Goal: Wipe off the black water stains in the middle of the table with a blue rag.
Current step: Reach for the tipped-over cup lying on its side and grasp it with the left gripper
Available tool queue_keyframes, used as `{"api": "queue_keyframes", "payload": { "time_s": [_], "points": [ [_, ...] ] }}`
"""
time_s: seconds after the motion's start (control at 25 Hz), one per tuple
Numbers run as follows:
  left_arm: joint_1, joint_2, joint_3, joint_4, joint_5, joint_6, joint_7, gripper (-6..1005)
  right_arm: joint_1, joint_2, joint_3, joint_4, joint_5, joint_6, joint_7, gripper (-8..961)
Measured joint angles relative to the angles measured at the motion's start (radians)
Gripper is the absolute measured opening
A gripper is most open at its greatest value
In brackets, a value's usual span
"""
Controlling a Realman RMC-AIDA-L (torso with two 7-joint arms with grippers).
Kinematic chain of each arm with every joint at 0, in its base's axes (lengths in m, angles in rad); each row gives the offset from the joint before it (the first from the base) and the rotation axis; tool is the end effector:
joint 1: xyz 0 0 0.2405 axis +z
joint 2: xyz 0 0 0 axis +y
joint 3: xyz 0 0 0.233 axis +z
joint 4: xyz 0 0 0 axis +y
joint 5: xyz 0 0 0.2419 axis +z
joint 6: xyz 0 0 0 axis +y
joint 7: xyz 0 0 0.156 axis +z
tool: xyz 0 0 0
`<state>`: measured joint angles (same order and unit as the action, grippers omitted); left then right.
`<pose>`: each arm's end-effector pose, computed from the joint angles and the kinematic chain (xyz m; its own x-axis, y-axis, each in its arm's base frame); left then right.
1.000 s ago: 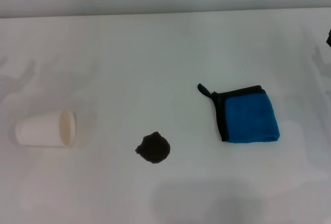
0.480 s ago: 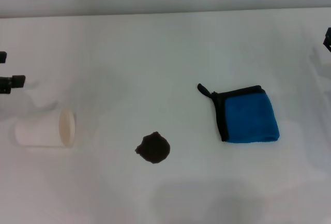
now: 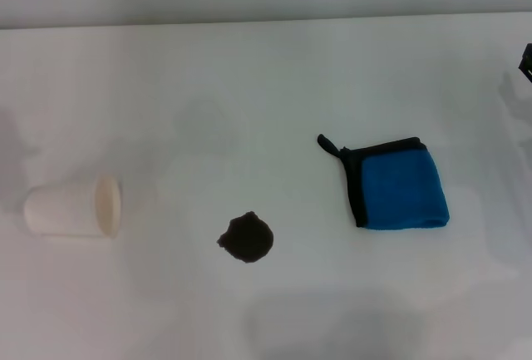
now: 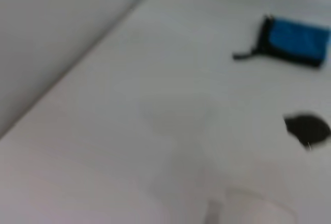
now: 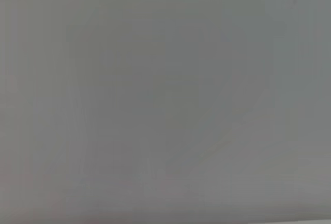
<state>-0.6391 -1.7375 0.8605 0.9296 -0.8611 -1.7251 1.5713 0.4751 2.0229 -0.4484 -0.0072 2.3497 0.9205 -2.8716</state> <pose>-0.2522 0.3906 0.1531 0.9663 0.2395 -0.0947 0.2063 -0.9399 -0.2721 0.4172 0.3479 0.0303 0.6592 -0.1815 -0.7298 -0.7135 0.1557 -0.6832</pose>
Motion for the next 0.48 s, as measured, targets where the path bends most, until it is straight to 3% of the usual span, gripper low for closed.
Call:
{"api": "queue_keyframes", "payload": {
  "time_s": [0.28, 0.48],
  "points": [
    [-0.023, -0.021, 0.013, 0.008, 0.064, -0.004, 0.143, 874, 0.007, 0.003, 0.048, 0.010, 0.001, -0.010, 0.000, 855],
    [-0.078, -0.060, 0.019, -0.002, 0.146, 0.000, 0.175, 874, 0.006, 0.000, 0.075, 0.019, 0.000, -0.016, 0.000, 855]
  ]
}}
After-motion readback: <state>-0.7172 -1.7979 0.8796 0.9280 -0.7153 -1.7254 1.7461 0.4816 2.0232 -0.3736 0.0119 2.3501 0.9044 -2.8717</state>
